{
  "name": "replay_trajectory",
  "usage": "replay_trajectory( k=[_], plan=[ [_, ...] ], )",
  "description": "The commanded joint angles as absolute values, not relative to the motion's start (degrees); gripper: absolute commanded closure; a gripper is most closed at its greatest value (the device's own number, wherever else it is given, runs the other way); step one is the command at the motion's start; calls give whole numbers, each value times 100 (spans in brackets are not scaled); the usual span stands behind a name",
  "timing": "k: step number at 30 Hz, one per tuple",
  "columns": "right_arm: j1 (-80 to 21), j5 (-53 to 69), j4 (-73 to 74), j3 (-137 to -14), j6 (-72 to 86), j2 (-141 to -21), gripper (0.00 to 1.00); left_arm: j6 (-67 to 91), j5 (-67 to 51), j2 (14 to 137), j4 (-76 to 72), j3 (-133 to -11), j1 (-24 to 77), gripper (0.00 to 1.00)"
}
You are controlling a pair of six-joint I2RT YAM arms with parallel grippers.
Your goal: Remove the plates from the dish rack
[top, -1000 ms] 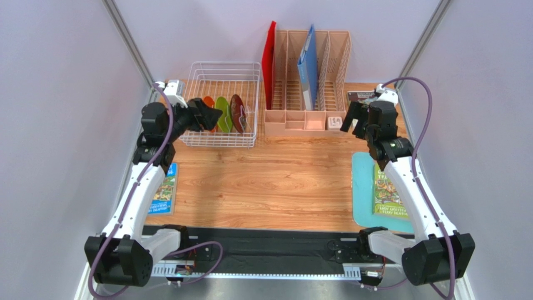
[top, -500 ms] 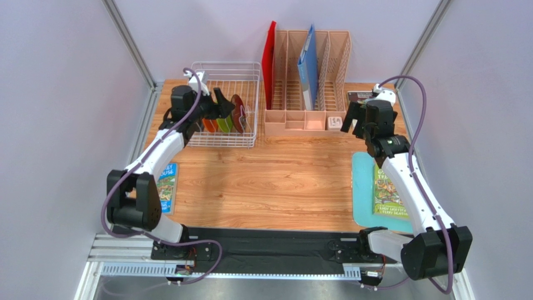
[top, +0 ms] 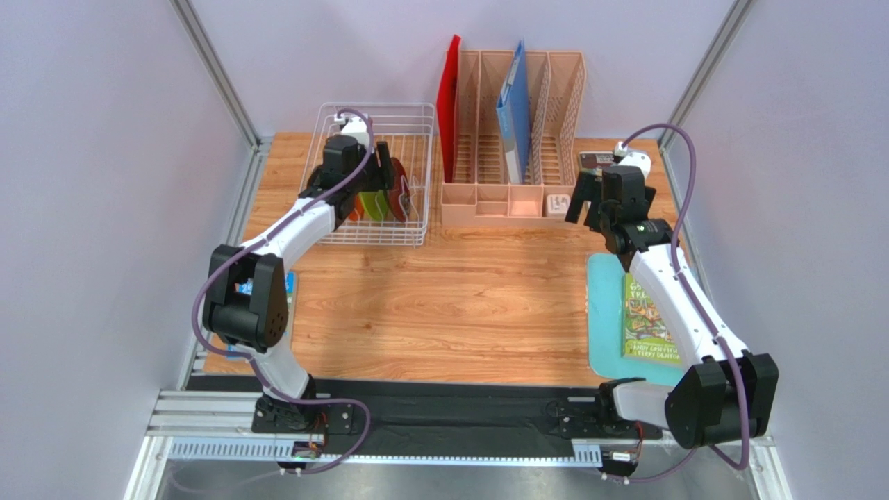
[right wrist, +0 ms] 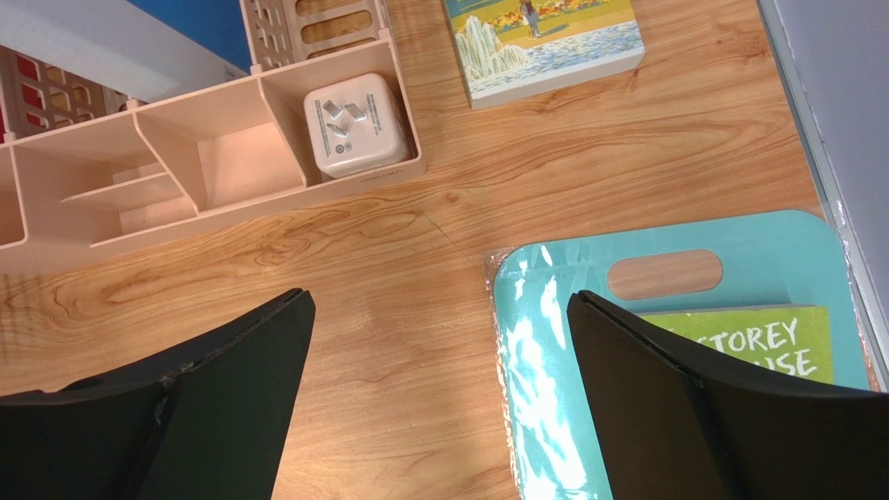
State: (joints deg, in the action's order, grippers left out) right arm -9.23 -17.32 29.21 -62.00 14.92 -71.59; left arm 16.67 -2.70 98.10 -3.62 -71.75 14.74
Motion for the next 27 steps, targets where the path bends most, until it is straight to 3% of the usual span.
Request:
replay_trajectory(
  k=[1,6,9,13,16,20,21,24,27],
  plan=[
    [-932,-1916,2654,-6355,1397,-7216,0,1459,334,9922,-448,-7374,1582,37],
    [-932,-1942,2646,-6381,1398,-7304,0,1512,334,10116,-396,-7374,1617,40],
    [-932,-1907,2637,-6416,1424,-7374,0,1512,395,10239,-387,-7383,1670,49],
    [-932,-1881,2637,-6407,1433,-7418,0,1494,579,10362,-404,-7374,1723,48],
    [-932,-1934,2637,-6390,1433,-7435,0,1459,747,10415,-431,-7365,1801,53],
    [-932,-1960,2646,-6381,1424,-7453,0,1363,870,10503,-431,-7400,1889,67],
    [-932,-1960,2654,-6381,1424,-7462,0,1362,896,10520,-439,-7400,1916,80],
    [-932,-1960,2663,-6390,1424,-7453,0,1354,1002,10512,-448,-7374,1951,100],
    [-932,-1969,2654,-6381,1406,-7444,0,1275,1124,10389,-440,-7348,2030,100]
  ],
)
